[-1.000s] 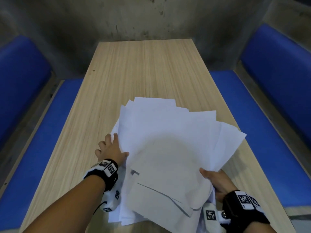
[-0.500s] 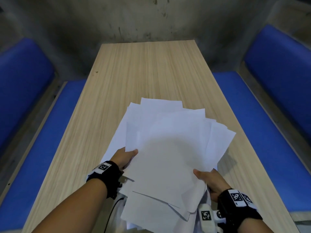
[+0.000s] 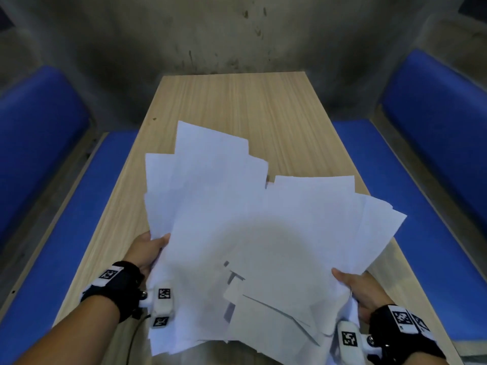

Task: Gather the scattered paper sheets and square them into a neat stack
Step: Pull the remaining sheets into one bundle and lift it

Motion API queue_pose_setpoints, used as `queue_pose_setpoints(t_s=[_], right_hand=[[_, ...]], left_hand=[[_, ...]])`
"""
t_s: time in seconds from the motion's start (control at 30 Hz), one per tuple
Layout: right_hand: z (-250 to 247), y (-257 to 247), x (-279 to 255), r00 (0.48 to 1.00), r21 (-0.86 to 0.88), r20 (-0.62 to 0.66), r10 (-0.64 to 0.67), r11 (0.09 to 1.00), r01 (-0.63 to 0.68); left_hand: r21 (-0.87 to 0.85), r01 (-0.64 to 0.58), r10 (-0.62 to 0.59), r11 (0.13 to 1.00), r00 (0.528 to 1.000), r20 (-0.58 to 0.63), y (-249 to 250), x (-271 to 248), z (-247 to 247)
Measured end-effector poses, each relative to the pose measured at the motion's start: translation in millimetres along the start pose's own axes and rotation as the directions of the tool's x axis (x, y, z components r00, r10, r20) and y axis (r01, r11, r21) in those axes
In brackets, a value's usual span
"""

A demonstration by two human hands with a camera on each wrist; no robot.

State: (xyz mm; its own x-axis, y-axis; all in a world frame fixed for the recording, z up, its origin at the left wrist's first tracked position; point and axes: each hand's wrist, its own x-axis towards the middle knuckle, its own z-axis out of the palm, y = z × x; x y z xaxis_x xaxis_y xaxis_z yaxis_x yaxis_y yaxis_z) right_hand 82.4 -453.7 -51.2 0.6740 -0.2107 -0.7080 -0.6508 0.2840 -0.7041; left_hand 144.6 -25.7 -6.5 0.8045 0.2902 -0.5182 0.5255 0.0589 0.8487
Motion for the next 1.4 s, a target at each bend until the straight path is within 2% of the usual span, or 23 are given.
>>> queue_pose_setpoints(t_s=[0.27,0.43,0.63,0.77,0.87,0.93,1.07,1.13,1.2,1.3,1.4], right_hand=[[-18,-25,-12,0.999,0.012,0.012,-0.052,0.999,0.051],[-20,-34,-17,0.996,0.065,0.080,-0.048,0.997,0.043],[21,-30,-24,0.962,0.184,0.272,-0.003,0.982,-0.048],[81,-23,-23,0.927,0.136,0.374,-0.008,0.990,-0.046],[110,-22,-26,0.929,0.042,0.366,-0.055,0.998,0.042],[113,-23,-22,0.944,0.022,0.318,-0.090,0.996,0.087],[109,-29,-21,0.953,0.094,0.281,-0.117,0.991,0.094],[106,-32,-20,0.941,0.151,0.287,-0.181,0.978,0.142],[104,-34,-18,0.923,0.131,0.304,-0.237,0.970,0.206],[109,-35,-23,0.890,0.037,0.360,-0.281,0.957,0.287],[103,-45,-28,0.850,0.102,0.373,-0.373,0.927,0.361]], left_hand=[[-0.001,-0.059,0.059,0.998,0.996,-0.069,35,-7,-80],[-0.009,-0.031,0.031,0.999,0.998,-0.052,35,-10,-98],[-0.061,-0.039,0.038,0.997,0.999,-0.017,25,-23,-73],[-0.113,0.029,-0.020,0.993,0.996,0.082,14,-38,-27],[-0.108,0.046,-0.030,0.993,0.989,0.145,11,-46,-1],[-0.106,0.039,-0.017,0.994,0.979,0.201,9,-48,6],[-0.054,0.042,-0.023,0.998,0.949,0.316,10,-49,12],[-0.118,0.102,-0.052,0.988,0.929,0.366,15,-46,12],[-0.158,0.127,-0.062,0.979,0.931,0.360,22,-40,11],[-0.012,-0.002,0.007,1.000,0.929,0.370,24,-38,22],[-0.086,-0.074,0.101,0.994,0.921,0.375,21,-33,19]])
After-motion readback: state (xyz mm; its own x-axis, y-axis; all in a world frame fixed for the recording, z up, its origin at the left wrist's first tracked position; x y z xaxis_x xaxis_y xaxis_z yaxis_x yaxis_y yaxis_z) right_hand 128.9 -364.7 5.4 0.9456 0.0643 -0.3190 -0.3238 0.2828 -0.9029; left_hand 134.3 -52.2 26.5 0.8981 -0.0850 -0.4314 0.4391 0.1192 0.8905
